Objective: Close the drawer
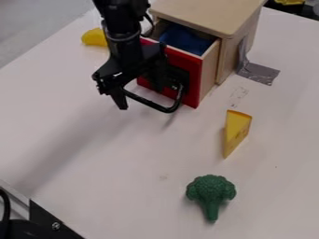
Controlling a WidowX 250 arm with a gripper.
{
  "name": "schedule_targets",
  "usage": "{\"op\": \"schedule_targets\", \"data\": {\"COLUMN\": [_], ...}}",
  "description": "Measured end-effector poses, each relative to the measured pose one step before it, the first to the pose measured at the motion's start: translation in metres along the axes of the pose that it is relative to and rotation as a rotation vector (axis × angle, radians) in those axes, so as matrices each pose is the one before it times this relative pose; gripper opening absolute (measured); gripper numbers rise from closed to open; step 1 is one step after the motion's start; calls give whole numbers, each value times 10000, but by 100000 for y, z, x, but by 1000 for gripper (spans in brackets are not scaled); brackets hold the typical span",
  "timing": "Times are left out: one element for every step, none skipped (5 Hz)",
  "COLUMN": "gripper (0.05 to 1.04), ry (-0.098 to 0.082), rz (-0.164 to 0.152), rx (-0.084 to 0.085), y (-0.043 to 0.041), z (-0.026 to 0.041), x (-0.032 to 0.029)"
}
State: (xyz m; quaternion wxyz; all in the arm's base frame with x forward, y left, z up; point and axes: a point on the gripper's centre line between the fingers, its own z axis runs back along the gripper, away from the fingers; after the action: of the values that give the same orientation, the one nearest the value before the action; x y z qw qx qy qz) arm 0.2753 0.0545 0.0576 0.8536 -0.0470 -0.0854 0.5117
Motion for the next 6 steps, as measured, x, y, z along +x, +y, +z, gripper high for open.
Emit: {"op": "schedule_targets", "data": {"gripper": [1001,1001,1001,1001,1001,1001], "ry": [-103,12,-48,-81,-86,-87], "rz": [128,41,2,2,-3,-9], "rx": [10,50,-17,-69,31,27], "y": [-424,-197,-239,-617,-618,-204], "z": [-501,-441,-97,-256,-383,-230], "x": [506,221,-7,175,294,115]}}
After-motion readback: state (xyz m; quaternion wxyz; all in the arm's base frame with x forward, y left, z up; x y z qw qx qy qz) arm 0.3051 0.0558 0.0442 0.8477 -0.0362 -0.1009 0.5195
